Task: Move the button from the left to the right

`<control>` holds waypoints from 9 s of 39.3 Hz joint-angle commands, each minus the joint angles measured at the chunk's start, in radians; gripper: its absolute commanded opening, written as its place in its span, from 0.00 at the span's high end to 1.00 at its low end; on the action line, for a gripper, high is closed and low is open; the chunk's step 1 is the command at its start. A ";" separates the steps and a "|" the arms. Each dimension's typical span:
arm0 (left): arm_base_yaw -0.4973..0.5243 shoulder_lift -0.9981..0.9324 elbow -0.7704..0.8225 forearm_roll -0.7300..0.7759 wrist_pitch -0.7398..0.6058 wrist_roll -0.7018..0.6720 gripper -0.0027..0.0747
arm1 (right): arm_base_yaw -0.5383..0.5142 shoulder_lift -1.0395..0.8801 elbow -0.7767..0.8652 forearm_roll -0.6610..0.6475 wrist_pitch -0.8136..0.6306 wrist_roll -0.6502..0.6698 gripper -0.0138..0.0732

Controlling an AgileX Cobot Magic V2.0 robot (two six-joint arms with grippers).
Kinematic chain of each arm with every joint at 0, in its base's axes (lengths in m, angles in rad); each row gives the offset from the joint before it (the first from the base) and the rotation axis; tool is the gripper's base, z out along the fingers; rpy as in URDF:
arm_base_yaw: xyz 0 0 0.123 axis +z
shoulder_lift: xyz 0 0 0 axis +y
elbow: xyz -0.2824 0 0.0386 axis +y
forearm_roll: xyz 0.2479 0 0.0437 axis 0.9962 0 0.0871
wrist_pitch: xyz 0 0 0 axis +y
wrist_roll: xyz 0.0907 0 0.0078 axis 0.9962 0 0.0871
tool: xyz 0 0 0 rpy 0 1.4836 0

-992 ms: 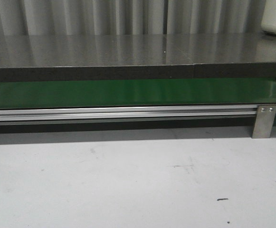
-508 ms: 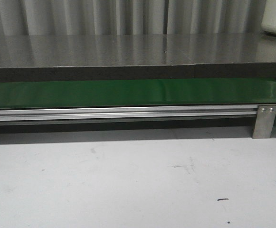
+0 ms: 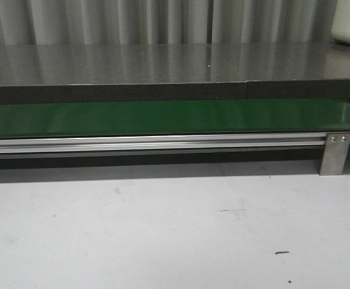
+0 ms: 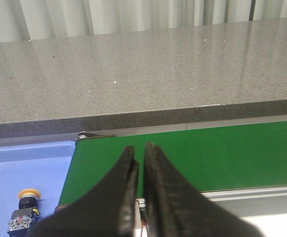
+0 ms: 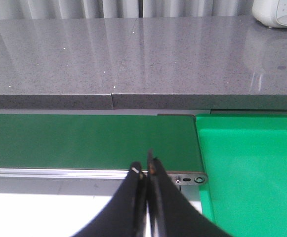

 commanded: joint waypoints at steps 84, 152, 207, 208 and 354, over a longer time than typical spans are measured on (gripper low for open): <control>0.527 1.539 -1.073 -0.047 0.528 0.099 0.19 | 0.002 0.014 -0.036 0.002 -0.092 -0.005 0.10; 0.263 1.461 -1.250 -0.195 0.760 0.209 0.79 | 0.002 0.014 -0.036 0.002 -0.092 -0.005 0.10; 0.080 1.310 -1.346 -0.204 0.947 0.227 0.99 | 0.002 0.014 -0.036 0.002 -0.092 -0.005 0.10; 0.080 1.289 -1.314 -0.204 0.945 0.219 0.99 | 0.002 0.014 -0.036 0.002 -0.092 -0.005 0.10; 0.085 -0.229 0.090 -0.210 0.053 0.201 0.99 | 0.002 0.014 -0.036 0.002 -0.092 -0.005 0.10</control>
